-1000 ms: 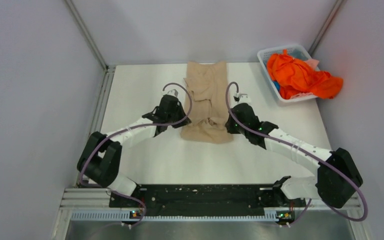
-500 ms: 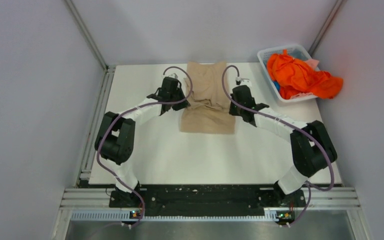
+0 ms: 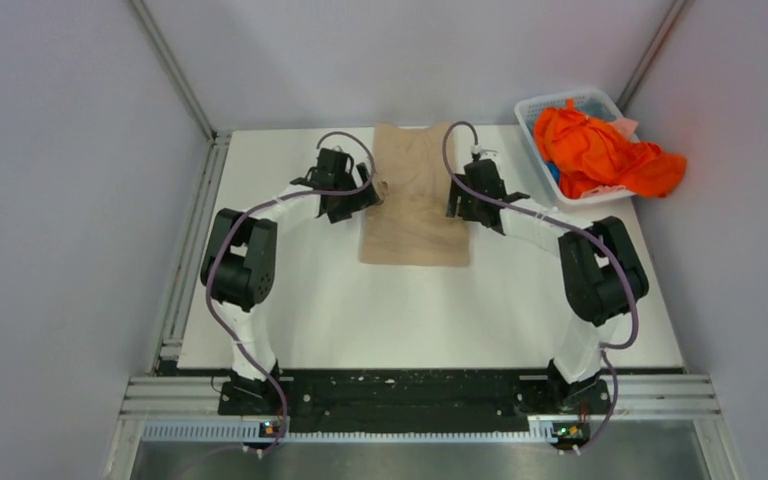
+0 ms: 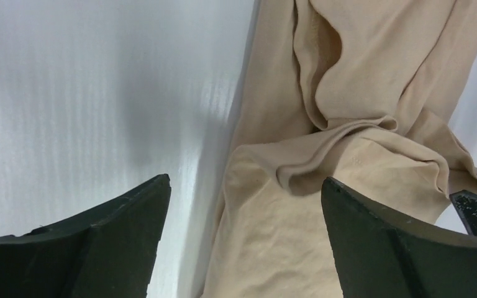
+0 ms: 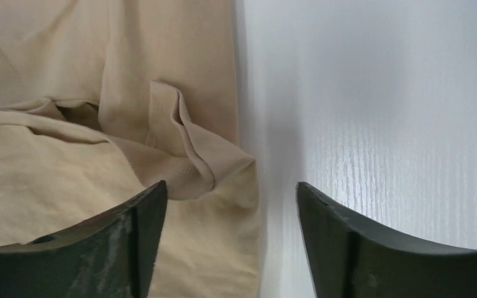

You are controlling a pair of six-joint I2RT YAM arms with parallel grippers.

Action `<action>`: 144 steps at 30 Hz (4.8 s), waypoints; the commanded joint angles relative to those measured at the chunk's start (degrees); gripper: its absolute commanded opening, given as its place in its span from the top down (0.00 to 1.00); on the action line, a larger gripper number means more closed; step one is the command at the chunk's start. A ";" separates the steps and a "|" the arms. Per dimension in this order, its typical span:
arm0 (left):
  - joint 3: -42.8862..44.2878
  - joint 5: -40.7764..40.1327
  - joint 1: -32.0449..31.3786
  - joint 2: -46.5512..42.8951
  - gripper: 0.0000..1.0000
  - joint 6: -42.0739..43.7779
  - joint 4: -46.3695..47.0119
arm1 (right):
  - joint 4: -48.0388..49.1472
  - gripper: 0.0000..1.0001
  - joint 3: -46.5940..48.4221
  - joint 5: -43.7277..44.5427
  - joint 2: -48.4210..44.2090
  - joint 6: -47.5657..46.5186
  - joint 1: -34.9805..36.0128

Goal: Fold and stack the t-shirts
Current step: Fold the folded rectangular tshirt in 1/3 of the way, then grab one side of the 2/3 rectangular tshirt with both arms, then fold the long partially folded tshirt into a neat square

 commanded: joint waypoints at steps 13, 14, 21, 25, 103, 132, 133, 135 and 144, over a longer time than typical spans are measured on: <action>-28.36 3.52 -1.17 -24.20 0.01 -1.94 8.22 | 5.64 0.07 -23.61 -14.35 -22.65 7.60 -0.53; -29.16 3.78 -1.56 -24.10 0.01 -2.19 8.82 | 7.72 0.09 -25.19 -15.56 -23.26 8.54 -0.52; -28.49 4.06 -3.38 -18.50 0.18 -3.33 9.74 | 10.64 0.27 -28.99 -18.38 -21.27 9.63 -0.51; -26.83 4.40 -3.76 -15.18 0.31 -3.33 7.92 | 10.83 0.38 -29.03 -21.08 -18.25 10.03 -0.41; -2.60 -25.20 -1.23 -19.27 1.00 3.28 -4.05 | -3.59 1.00 7.11 -18.89 -13.49 -3.41 -7.67; 15.80 -4.53 4.40 -0.65 0.01 5.78 -8.22 | -2.48 0.18 18.30 -15.76 2.98 -0.98 -10.43; 13.85 -1.28 4.26 -2.14 0.01 5.89 -6.17 | -1.26 0.18 15.74 -18.69 1.11 -0.85 -10.41; 10.44 3.75 3.81 -4.29 0.01 6.71 -4.60 | 2.86 0.10 10.34 -28.03 -2.15 0.29 -10.34; 4.78 1.38 3.46 -2.01 0.01 8.59 -6.41 | 11.69 0.01 -12.09 -37.10 -16.67 2.51 -7.64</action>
